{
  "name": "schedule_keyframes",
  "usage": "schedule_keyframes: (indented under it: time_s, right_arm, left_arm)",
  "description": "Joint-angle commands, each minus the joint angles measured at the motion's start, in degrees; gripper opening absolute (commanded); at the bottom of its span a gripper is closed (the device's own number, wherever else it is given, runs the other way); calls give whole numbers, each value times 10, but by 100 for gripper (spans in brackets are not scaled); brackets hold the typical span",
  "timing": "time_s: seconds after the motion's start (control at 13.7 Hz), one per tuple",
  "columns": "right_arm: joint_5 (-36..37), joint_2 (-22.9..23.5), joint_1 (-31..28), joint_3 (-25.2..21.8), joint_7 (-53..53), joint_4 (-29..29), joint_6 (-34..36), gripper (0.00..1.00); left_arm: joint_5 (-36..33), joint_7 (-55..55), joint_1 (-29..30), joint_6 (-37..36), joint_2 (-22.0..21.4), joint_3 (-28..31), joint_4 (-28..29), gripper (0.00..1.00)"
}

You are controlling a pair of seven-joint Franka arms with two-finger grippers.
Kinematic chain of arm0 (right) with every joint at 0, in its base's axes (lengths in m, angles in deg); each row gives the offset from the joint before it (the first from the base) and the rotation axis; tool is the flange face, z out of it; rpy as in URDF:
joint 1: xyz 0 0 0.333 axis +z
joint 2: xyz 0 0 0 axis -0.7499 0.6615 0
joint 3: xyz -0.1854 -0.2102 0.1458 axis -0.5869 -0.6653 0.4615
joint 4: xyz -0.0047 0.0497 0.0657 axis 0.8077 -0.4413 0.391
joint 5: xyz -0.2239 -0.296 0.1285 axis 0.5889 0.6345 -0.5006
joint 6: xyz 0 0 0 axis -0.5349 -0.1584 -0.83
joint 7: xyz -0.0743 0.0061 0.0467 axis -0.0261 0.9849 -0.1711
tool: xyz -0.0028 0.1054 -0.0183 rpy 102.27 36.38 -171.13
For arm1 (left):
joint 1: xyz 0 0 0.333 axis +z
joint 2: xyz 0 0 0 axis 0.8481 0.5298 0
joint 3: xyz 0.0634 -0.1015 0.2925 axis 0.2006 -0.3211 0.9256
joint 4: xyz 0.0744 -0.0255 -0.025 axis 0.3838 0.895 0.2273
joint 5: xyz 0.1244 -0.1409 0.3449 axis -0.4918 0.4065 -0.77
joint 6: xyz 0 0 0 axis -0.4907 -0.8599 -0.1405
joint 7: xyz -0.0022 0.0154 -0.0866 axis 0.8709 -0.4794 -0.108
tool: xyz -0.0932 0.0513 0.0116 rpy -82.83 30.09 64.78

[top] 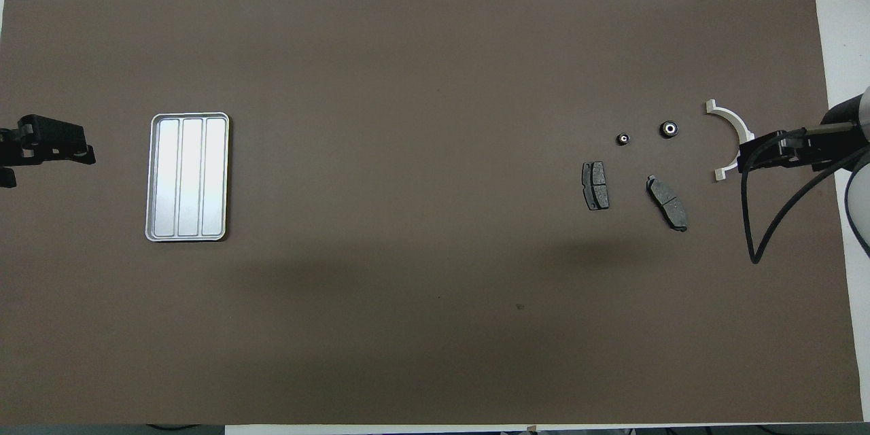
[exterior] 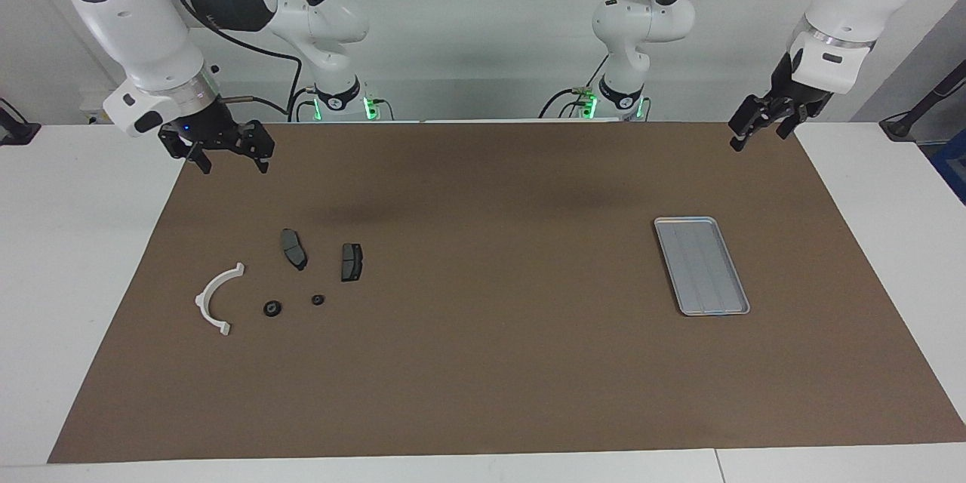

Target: Pick bearing gear from pile to tray

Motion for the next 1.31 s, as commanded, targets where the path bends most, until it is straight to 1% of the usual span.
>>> schedule_keyframes:
  time_s: [0.0,0.22,0.36,0.44,0.58,0.8,1.09,1.24]
  right_arm:
    - [-10,-15,-5,3,8,-18,-7,100]
    - [-11,-14,-14,2,-6,-20,-14,100]
    - [-17,-6,-14,2,-46,-19,-41,100]
    - [-19,12,-17,1,-48,-12,-51,100]
    - [-18,69,-21,1,-52,21,-70,100]
    - [-3,129,-25,1,-64,26,-137,99]
    - [19,184,-20,1,-64,26,-209,96]
    - [20,209,-16,1,-64,24,-239,96]
  left_arm:
    - [4,-3,3,2,-14,-1,13,100]
    - [4,-3,3,1,-14,-1,13,100]
    - [4,-3,3,2,-14,-1,13,100]
    - [4,-3,3,2,-14,-1,13,100]
    - [4,-3,3,2,-14,0,13,100]
    - [4,-3,3,2,-14,-1,13,100]
    - [4,-3,3,1,-14,-1,13,100]
    - [4,-3,3,2,-14,-1,13,100]
